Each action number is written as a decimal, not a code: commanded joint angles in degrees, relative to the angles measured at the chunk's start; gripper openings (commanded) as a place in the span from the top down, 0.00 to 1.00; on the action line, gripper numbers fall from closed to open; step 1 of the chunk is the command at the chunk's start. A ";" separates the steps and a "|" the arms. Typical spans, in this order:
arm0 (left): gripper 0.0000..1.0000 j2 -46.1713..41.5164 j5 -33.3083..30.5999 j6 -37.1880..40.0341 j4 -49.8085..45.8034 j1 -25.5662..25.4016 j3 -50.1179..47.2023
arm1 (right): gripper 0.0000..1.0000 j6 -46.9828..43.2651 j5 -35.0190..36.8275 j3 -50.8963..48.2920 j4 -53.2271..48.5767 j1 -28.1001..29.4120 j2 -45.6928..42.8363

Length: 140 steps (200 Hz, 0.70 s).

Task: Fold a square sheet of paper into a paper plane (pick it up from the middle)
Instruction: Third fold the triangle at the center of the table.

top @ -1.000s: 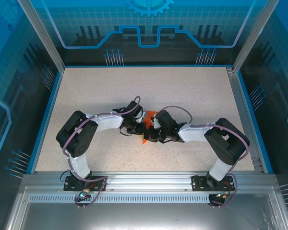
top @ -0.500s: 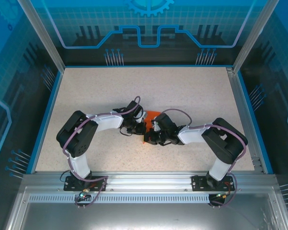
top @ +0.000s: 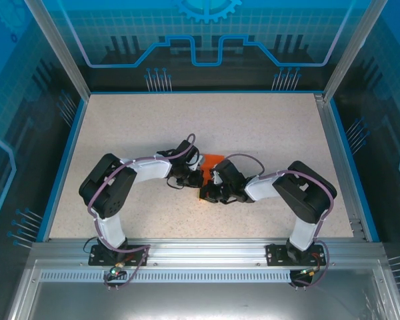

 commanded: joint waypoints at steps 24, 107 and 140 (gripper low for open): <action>0.94 2.41 0.97 0.89 -2.57 -0.28 -0.14 | 1.00 0.60 -0.33 -2.09 2.50 -0.71 2.81; 0.94 2.44 0.88 1.44 -2.77 -0.21 0.16 | 1.00 -1.32 -0.25 -4.48 0.68 -5.38 -6.70; 0.94 2.37 0.91 1.31 -2.75 -0.29 0.25 | 1.00 -1.13 -2.90 -2.94 2.93 -6.62 -4.50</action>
